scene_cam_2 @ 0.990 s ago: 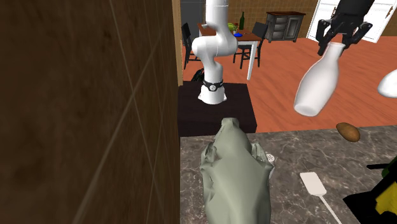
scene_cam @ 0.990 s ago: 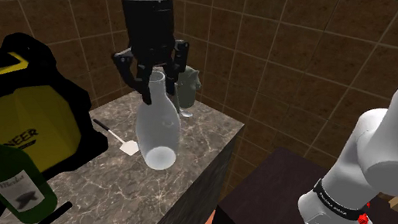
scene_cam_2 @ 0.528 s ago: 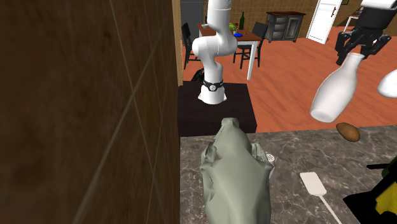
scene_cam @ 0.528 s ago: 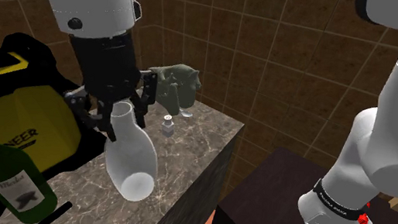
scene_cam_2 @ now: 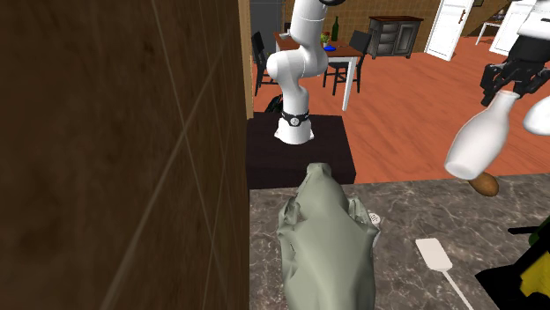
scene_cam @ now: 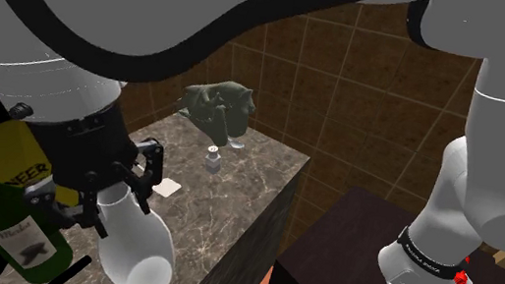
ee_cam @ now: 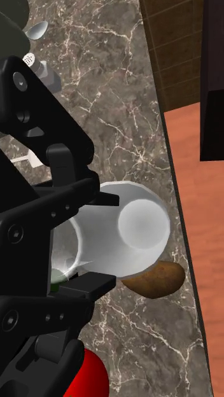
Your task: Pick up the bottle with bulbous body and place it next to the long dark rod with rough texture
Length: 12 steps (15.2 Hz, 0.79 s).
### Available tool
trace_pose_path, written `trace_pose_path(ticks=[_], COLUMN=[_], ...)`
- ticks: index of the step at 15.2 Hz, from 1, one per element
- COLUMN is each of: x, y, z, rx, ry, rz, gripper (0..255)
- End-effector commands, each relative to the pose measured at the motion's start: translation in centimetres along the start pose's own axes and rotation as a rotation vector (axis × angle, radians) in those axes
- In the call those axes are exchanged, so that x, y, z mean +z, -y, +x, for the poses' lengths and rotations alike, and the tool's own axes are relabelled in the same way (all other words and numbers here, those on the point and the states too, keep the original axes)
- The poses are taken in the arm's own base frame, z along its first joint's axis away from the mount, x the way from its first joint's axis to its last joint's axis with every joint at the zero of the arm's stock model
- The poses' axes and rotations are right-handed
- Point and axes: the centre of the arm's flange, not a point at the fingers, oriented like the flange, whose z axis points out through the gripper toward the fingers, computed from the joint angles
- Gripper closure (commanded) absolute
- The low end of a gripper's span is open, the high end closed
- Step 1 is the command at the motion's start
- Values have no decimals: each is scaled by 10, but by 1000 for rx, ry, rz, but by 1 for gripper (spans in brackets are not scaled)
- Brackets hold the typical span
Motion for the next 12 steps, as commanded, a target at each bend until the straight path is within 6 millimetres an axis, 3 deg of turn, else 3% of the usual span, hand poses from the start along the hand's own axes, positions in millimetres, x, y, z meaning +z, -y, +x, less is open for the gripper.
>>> trace_pose_path(ticks=[1,12], x=[10,63], y=[1,3], z=[1,5], rx=[1,0], ry=[-1,-1], rz=[1,1], gripper=[255,255])
